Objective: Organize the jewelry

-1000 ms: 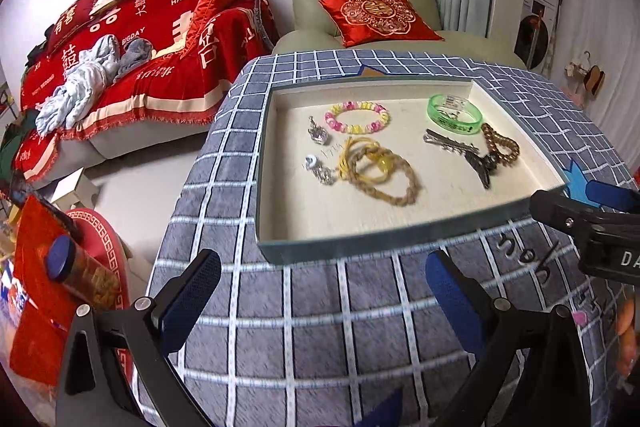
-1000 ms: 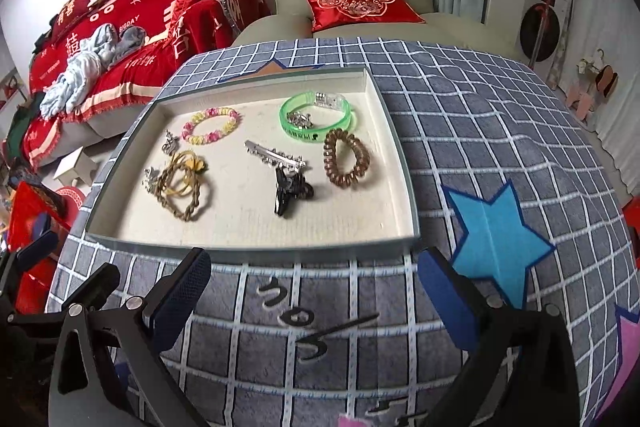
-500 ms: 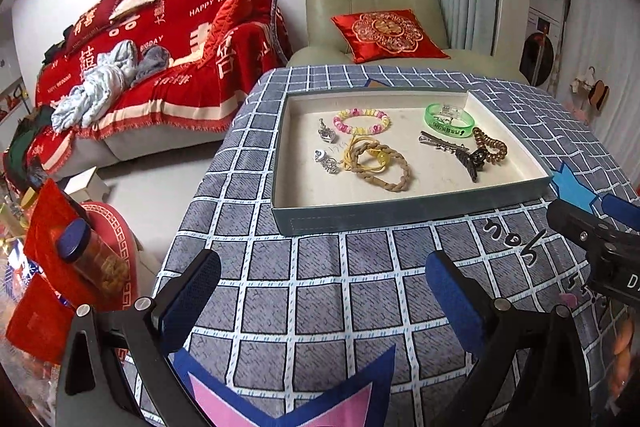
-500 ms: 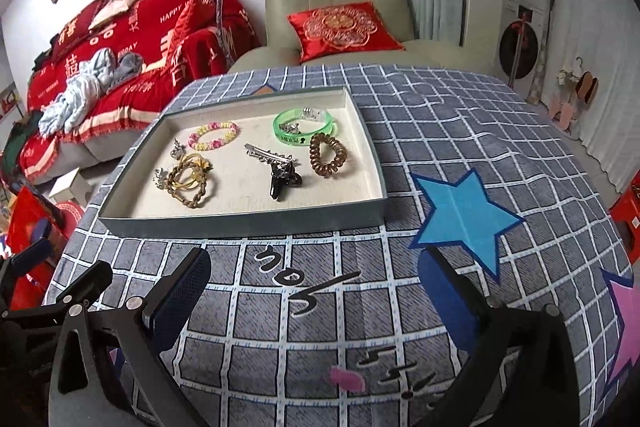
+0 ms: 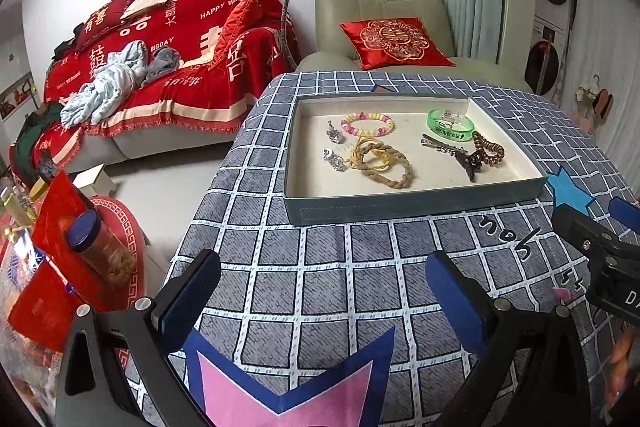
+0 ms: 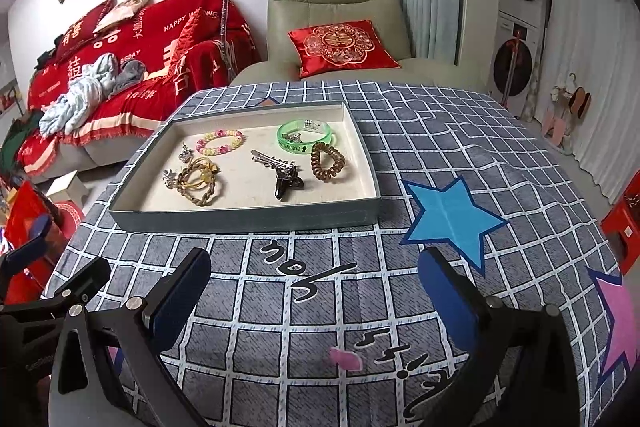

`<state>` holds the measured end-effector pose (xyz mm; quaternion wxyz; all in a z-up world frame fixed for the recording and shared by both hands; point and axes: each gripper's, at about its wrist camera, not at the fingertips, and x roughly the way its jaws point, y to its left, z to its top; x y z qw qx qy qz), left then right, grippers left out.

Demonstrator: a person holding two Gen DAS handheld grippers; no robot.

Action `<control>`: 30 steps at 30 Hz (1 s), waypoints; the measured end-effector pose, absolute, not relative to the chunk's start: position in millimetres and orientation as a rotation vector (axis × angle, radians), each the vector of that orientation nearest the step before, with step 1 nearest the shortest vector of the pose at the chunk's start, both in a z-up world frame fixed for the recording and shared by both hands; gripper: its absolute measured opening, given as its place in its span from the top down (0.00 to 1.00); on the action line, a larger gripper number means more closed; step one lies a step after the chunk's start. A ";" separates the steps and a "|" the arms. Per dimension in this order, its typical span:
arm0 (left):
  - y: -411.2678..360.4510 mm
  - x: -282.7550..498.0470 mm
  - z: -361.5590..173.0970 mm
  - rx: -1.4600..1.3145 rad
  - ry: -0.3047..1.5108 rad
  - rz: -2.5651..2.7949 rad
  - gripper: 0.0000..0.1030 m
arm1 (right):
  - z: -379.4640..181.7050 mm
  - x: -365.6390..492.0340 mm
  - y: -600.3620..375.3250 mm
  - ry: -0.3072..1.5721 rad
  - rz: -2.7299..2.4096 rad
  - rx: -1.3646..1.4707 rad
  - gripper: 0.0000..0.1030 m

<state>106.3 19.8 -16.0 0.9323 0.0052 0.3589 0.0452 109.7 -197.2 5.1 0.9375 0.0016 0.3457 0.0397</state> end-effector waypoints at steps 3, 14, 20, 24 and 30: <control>19.4 105.9 -15.7 0.012 0.734 0.092 0.00 | 6.6 108.6 -197.0 0.702 0.082 0.003 0.00; 18.3 105.5 -14.9 0.015 0.733 0.093 0.00 | 6.4 109.1 -197.1 0.704 0.082 0.006 0.00; 18.3 105.4 -13.8 0.016 0.729 0.095 0.00 | 5.9 109.2 -196.7 0.704 0.084 0.008 0.00; 18.4 105.4 -13.6 0.016 0.729 0.094 0.00 | 6.2 108.6 -196.5 0.704 0.084 0.007 0.00; 17.8 105.9 -13.1 0.018 0.730 0.092 0.00 | 6.4 108.8 -196.6 0.705 0.083 0.010 0.00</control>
